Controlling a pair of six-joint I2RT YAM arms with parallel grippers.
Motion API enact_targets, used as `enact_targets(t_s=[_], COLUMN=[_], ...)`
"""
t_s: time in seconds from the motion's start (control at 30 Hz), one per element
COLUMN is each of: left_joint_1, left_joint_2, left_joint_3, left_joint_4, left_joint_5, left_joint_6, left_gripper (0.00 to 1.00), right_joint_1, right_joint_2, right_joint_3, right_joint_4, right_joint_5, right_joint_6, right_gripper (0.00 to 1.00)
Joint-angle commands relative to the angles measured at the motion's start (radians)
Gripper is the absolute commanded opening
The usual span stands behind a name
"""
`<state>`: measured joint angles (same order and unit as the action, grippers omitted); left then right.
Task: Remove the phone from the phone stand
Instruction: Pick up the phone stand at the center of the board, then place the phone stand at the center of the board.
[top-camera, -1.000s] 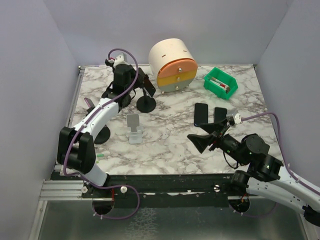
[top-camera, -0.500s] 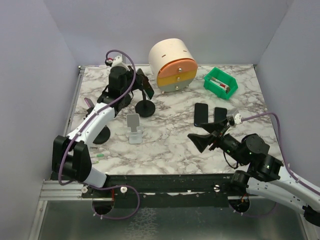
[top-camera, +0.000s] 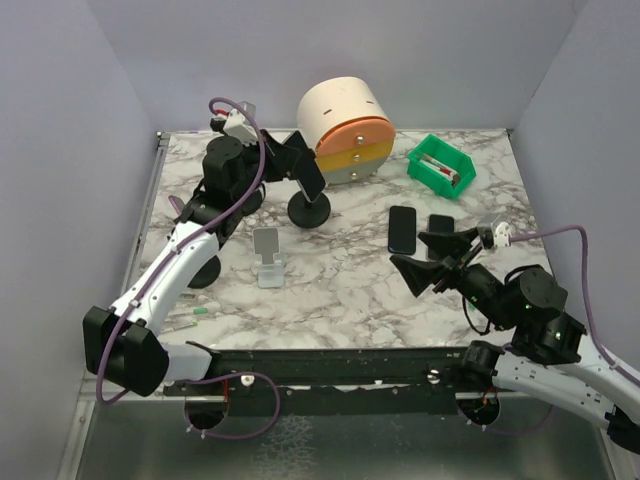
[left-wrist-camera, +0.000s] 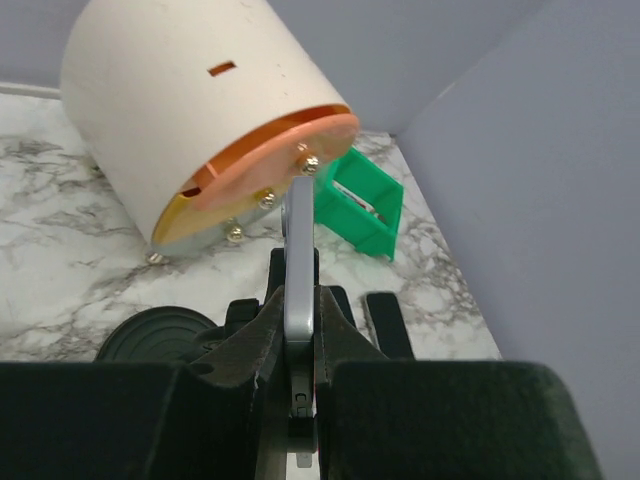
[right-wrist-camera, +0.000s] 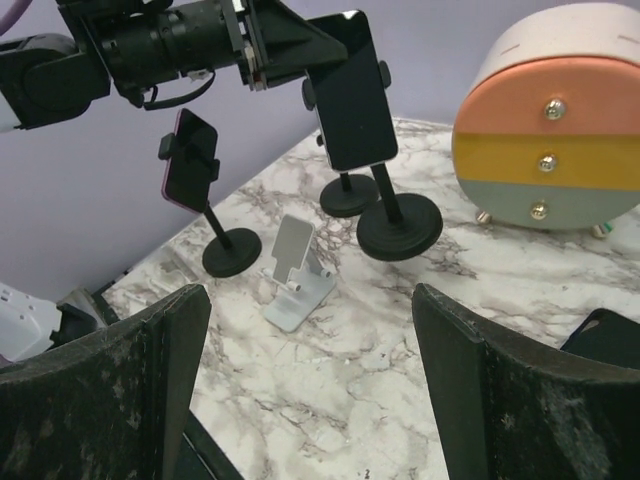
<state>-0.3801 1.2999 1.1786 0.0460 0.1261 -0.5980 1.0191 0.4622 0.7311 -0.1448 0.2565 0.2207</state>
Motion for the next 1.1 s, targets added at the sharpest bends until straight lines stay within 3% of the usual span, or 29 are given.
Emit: enact_targets(t_s=[0.0,0.27,0.43,0.7,0.9,1.07], left_joint_1=[-0.040,-0.090,-0.144,-0.242,-0.255,-0.256], left_joint_2=[-0.064,-0.143,-0.177,-0.181,-0.174,-0.185], left_joint_3=[-0.010,-0.148,-0.296,-0.364,-0.374,-0.393], left_joint_4=[0.157,0.261,0.403,0.492,0.491,0.482], left_joint_5=[0.164,0.368,0.515,0.476,0.472,0.469], left_joint_6=[-0.046,-0.038,0.003,0.071,0.095,0.125], left_gripper=[0.00,0.00,0.00,0.00,0.00,0.00], right_joint_1=[-0.001,0.000,0.000,-0.001,0.000,0.000], right_joint_2=[-0.020,-0.029,-0.035,-0.068,-0.051,-0.033], right_joint_3=[0.061,0.138,0.123,-0.004,-0.098,-0.132], right_joint_4=[-0.065,-0.142,-0.152,-0.069,-0.030,0.000], right_joint_5=[0.048,0.048,0.021,0.050,0.198,0.225], right_joint_6=[-0.087,-0.169,-0.131,-0.044,0.105,0.166], right_gripper=[0.87,0.87,0.87,0.87,0.91,0.96])
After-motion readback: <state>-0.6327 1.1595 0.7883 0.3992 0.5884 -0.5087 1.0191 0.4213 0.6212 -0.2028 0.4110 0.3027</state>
